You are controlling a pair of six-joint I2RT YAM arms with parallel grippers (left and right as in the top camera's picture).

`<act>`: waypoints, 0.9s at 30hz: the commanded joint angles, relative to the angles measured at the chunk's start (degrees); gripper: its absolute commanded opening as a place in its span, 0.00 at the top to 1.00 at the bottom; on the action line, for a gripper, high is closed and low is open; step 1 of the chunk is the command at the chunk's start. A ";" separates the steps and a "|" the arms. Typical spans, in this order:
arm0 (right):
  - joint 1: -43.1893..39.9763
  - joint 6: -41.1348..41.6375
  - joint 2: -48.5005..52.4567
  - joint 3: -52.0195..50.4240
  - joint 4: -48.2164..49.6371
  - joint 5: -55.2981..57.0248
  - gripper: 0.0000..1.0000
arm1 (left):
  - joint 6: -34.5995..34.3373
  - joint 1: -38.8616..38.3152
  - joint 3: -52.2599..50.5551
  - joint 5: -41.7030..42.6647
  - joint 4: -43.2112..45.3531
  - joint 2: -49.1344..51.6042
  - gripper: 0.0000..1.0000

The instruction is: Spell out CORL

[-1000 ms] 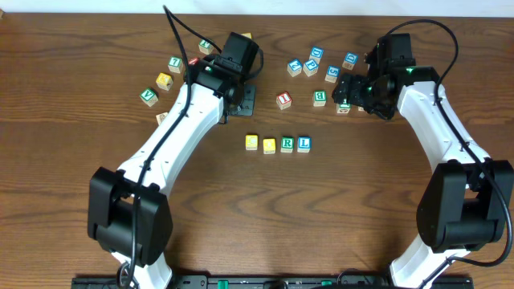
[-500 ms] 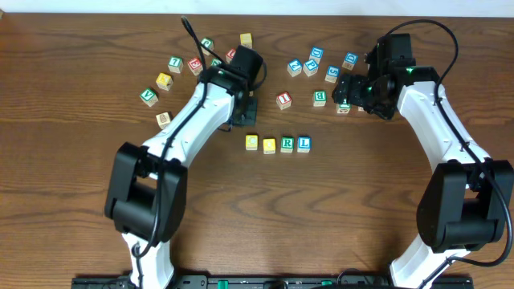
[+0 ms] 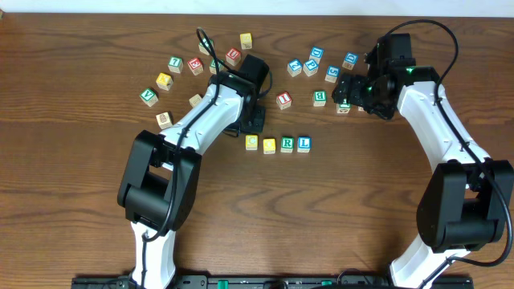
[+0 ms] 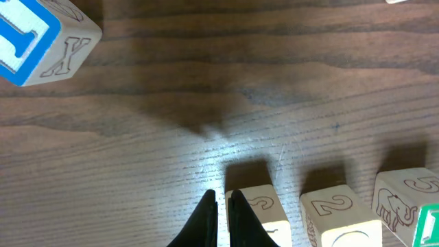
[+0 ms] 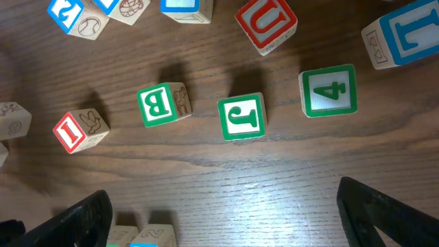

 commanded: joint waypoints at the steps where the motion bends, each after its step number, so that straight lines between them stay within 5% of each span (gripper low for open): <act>1: 0.26 0.22 -1.75 0.15 0.04 -0.15 0.01 | 0.26 -0.59 -0.42 0.55 -0.63 0.57 0.93; 27: 0.26 0.22 -1.75 0.15 0.07 -0.15 0.01 | -3.19 -0.96 -2.23 1.42 -1.46 0.66 0.93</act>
